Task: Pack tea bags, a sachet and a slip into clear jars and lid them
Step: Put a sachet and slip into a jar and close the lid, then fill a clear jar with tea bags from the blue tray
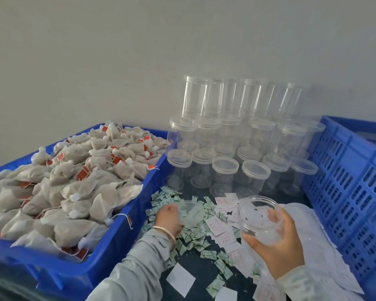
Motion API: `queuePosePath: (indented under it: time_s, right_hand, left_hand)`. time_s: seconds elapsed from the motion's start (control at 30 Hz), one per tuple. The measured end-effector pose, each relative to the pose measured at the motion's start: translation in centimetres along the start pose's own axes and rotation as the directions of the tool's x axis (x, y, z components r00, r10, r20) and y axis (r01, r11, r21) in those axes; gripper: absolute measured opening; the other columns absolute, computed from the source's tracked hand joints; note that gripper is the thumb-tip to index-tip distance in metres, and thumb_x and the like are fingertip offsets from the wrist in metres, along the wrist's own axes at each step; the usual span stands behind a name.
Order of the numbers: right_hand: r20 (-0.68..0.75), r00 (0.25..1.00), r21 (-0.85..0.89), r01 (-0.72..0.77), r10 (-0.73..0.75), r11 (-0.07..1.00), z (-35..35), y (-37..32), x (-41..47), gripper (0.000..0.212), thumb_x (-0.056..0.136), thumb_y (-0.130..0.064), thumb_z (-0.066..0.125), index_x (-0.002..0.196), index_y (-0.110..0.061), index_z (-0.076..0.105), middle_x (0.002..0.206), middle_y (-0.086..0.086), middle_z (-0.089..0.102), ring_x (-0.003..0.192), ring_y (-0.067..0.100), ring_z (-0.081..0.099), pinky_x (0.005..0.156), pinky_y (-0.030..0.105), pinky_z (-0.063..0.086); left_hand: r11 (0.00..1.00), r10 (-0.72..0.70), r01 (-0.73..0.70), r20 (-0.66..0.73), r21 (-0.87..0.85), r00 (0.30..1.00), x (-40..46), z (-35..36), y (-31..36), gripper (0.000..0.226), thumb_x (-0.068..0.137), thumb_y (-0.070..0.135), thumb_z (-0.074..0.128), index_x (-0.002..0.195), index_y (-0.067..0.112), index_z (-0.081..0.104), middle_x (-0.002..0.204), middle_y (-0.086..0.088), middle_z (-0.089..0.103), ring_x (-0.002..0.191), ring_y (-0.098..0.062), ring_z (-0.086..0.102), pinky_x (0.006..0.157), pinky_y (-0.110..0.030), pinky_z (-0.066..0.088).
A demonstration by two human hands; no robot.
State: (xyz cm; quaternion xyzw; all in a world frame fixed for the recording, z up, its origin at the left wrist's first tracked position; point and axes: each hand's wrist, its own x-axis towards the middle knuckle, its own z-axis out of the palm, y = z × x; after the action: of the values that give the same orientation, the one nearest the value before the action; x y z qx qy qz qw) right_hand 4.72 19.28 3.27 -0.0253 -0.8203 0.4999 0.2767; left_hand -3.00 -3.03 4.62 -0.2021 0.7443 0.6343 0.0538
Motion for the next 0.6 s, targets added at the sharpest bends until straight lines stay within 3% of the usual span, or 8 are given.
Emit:
queuePosePath:
  time_s: [0.1, 0.2, 0.3, 0.37, 0.4, 0.5, 0.53, 0.6]
  right_hand:
    - [0.035, 0.999, 0.046, -0.011, 0.010, 0.999, 0.7, -0.9, -0.5, 0.088, 0.052, -0.003, 0.090, 0.124, -0.020, 0.043, 0.117, -0.003, 0.052, 0.113, 0.015, 0.048, 0.098, 0.021, 0.033]
    - [0.042, 0.999, 0.103, -0.027, 0.023, 0.994, 1.0, -1.5, -1.0, 0.091, 0.054, -0.002, 0.089, 0.128, -0.023, 0.041, 0.121, -0.007, 0.053, 0.114, 0.012, 0.048, 0.086, 0.005, 0.031]
    - [0.070, 0.997, 0.146, -0.051, 0.042, 0.988, 1.0, -2.4, -1.9, 0.089, 0.054, -0.010, 0.089, 0.125, -0.032, 0.039, 0.118, -0.014, 0.053, 0.113, 0.012, 0.049, 0.094, 0.022, 0.034]
    - [0.096, 0.993, 0.188, -0.087, 0.069, 0.978, 1.2, -3.0, -2.5, 0.085, 0.051, -0.013, 0.088, 0.119, -0.034, 0.042, 0.115, -0.015, 0.054, 0.110, 0.013, 0.050, 0.093, 0.025, 0.035]
    - [0.114, 0.990, 0.219, -0.101, 0.077, 0.971, 1.3, -3.2, -2.7, 0.082, 0.051, -0.010, 0.088, 0.116, -0.036, 0.045, 0.114, -0.014, 0.055, 0.109, 0.013, 0.051, 0.090, 0.020, 0.036]
    - [0.180, 0.981, 0.276, -0.114, 0.065, 0.954, 2.6, -3.9, -3.8, 0.078, 0.050, -0.004, 0.087, 0.115, -0.030, 0.052, 0.114, -0.010, 0.060, 0.103, 0.003, 0.057, 0.078, 0.012, 0.043]
    - [0.178, 0.983, 0.283, -0.103, 0.053, 0.954, 3.0, -4.0, -4.2, 0.078, 0.050, 0.002, 0.087, 0.113, -0.029, 0.053, 0.115, -0.007, 0.061, 0.099, -0.006, 0.057, 0.077, 0.009, 0.045]
    - [0.218, 0.976, 0.284, -0.077, 0.014, 0.956, 4.0, -4.3, -4.7, 0.082, 0.046, 0.000, 0.087, 0.112, -0.032, 0.052, 0.113, -0.012, 0.062, 0.093, -0.015, 0.056, 0.076, 0.006, 0.045]
  left_hand:
    - [0.984, 0.085, -0.080, -0.024, 0.160, 0.996, -0.4, 0.4, 1.2, 0.044, 0.099, 0.030, 0.045, 0.130, -0.001, 0.047, 0.127, -0.021, 0.055, 0.107, -0.030, 0.056, 0.093, -0.035, 0.046]
    - [0.963, 0.093, -0.074, -0.062, 0.259, 0.994, -1.0, -0.1, 1.5, 0.044, 0.100, 0.018, 0.043, 0.140, 0.000, 0.036, 0.140, -0.018, 0.046, 0.128, -0.030, 0.045, 0.099, -0.031, 0.036]
    - [0.929, 0.250, -0.238, -0.004, 0.284, 0.968, -4.4, -2.3, 2.2, 0.044, 0.100, 0.015, 0.041, 0.143, 0.012, 0.035, 0.133, -0.009, 0.054, 0.117, -0.017, 0.055, 0.096, -0.026, 0.042]
    - [0.860, 0.440, -0.442, 0.065, 0.254, 0.895, -6.8, -4.5, 2.7, 0.036, 0.096, 0.018, 0.050, 0.130, 0.030, 0.050, 0.106, 0.007, 0.067, 0.071, 0.006, 0.060, 0.062, -0.015, 0.050]
    - [0.820, 0.529, -0.518, 0.020, 0.243, 0.848, -7.6, -6.1, 2.9, 0.030, 0.093, 0.018, 0.055, 0.116, 0.036, 0.059, 0.090, 0.011, 0.068, 0.055, 0.006, 0.056, 0.049, -0.010, 0.044]
    - [0.591, 0.757, -0.607, -0.104, 0.531, 0.645, -7.8, -11.1, 3.9, 0.019, 0.086, 0.021, 0.061, 0.095, 0.036, 0.068, 0.081, 0.024, 0.061, 0.070, 0.007, 0.060, 0.058, -0.005, 0.043]
    - [0.545, 0.773, -0.551, -0.123, 0.632, 0.622, -7.0, -12.6, 4.1, 0.017, 0.086, 0.023, 0.062, 0.100, 0.031, 0.069, 0.087, 0.022, 0.062, 0.074, 0.004, 0.059, 0.065, -0.007, 0.042]
    - [0.505, 0.722, -0.412, -0.109, 0.759, 0.683, -4.7, -15.1, 4.4, 0.029, 0.086, 0.033, 0.064, 0.114, 0.028, 0.065, 0.110, 0.010, 0.064, 0.094, -0.007, 0.058, 0.082, -0.019, 0.042]
